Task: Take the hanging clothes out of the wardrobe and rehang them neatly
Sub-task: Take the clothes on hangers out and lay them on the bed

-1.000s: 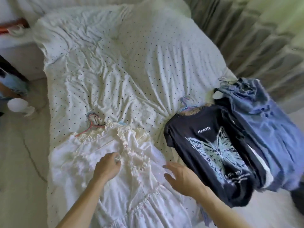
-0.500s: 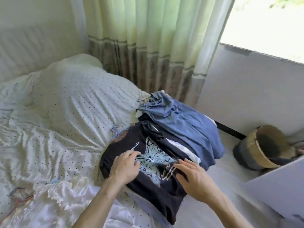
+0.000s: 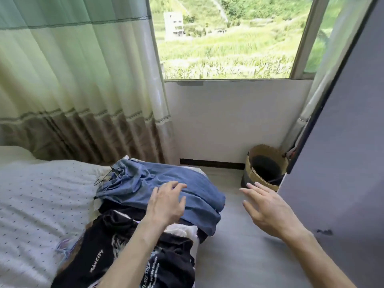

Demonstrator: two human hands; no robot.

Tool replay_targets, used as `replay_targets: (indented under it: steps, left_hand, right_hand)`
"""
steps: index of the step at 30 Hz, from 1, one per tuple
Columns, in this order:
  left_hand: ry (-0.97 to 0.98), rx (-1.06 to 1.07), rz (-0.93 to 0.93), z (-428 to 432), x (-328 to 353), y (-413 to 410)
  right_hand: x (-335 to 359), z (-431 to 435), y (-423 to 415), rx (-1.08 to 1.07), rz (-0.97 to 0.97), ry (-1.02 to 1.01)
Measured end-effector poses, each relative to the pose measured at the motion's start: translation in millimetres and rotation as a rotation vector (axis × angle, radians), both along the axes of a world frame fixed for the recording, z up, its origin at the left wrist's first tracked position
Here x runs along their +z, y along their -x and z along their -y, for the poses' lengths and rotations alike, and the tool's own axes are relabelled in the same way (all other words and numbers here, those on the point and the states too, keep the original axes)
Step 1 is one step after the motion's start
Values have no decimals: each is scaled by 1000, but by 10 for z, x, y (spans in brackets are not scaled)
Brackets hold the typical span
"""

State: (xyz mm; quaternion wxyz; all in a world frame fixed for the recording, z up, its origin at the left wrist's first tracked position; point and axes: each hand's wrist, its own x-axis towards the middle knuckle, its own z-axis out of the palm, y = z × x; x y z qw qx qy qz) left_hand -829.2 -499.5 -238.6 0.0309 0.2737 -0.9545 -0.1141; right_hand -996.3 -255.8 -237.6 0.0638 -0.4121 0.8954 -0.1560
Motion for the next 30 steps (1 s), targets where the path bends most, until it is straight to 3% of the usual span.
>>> replay_targets:
  steps: [7, 17, 25, 30]
  left_hand:
    - [-26, -296, 9, -483, 92, 1529]
    - [-112, -899, 19, -1827, 245, 3742]
    - [-188, -1380, 6, -3126, 465, 4694]
    - [-274, -1575, 99, -4016, 408, 4890]
  right_hand:
    - [264, -854, 860, -275, -50, 110]
    - [398, -2263, 1363, -895, -83, 112]
    - [486, -3044, 1118, -1358, -243, 122]
    - [686, -3513, 816, -1594, -392, 109]
